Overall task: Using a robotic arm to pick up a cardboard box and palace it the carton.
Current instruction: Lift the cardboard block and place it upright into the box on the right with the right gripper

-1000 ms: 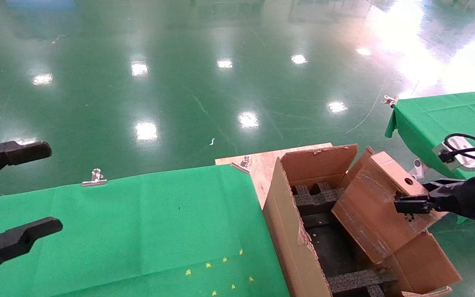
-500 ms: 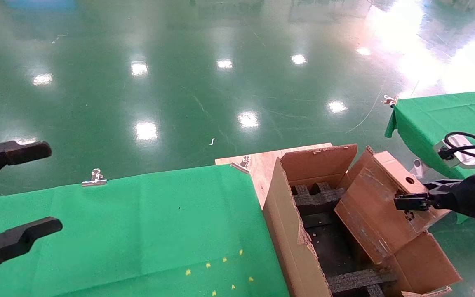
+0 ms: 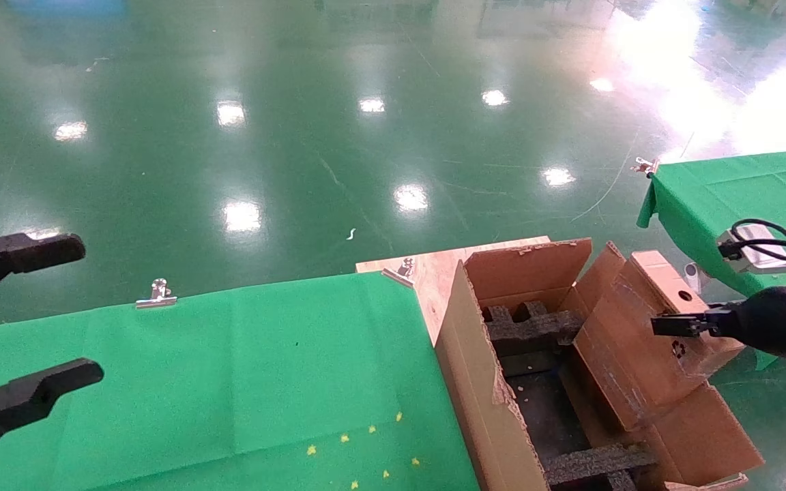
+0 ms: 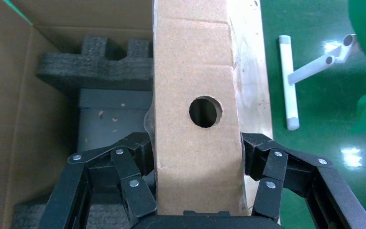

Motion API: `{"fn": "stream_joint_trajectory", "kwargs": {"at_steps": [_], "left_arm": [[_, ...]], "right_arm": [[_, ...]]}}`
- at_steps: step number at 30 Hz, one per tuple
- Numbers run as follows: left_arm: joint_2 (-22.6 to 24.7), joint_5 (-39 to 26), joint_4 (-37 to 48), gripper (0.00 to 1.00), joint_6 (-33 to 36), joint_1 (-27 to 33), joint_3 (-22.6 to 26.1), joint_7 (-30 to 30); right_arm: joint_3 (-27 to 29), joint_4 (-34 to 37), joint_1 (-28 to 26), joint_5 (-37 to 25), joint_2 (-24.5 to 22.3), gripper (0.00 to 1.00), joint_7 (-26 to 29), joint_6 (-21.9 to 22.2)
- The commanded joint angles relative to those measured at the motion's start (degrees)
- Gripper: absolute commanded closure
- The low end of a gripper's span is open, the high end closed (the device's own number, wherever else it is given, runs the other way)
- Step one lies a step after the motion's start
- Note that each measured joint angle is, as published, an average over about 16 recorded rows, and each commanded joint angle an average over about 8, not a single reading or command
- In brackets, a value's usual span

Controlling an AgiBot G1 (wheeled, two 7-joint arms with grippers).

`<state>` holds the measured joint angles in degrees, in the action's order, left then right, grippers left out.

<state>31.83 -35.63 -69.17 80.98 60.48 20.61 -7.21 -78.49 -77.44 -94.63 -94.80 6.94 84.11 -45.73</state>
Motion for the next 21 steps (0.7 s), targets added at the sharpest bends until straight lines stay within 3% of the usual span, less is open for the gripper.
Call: {"fn": "stream_joint_trajectory", "kwargs": {"at_steps": [1,21], "left_arm": [[0.0,0.0,0.0,0.00,0.0,0.0,0.0,0.0],[0.0,0.0,0.0,0.00,0.0,0.0,0.0,0.0]], "right_arm": [[-0.1,-0.2,0.0,-2.2,0.7,1.00,2.6,-0.1],[-3.8,-0.4,4.7,-13.8,6.5,1.00,14.4,3.5]]}}
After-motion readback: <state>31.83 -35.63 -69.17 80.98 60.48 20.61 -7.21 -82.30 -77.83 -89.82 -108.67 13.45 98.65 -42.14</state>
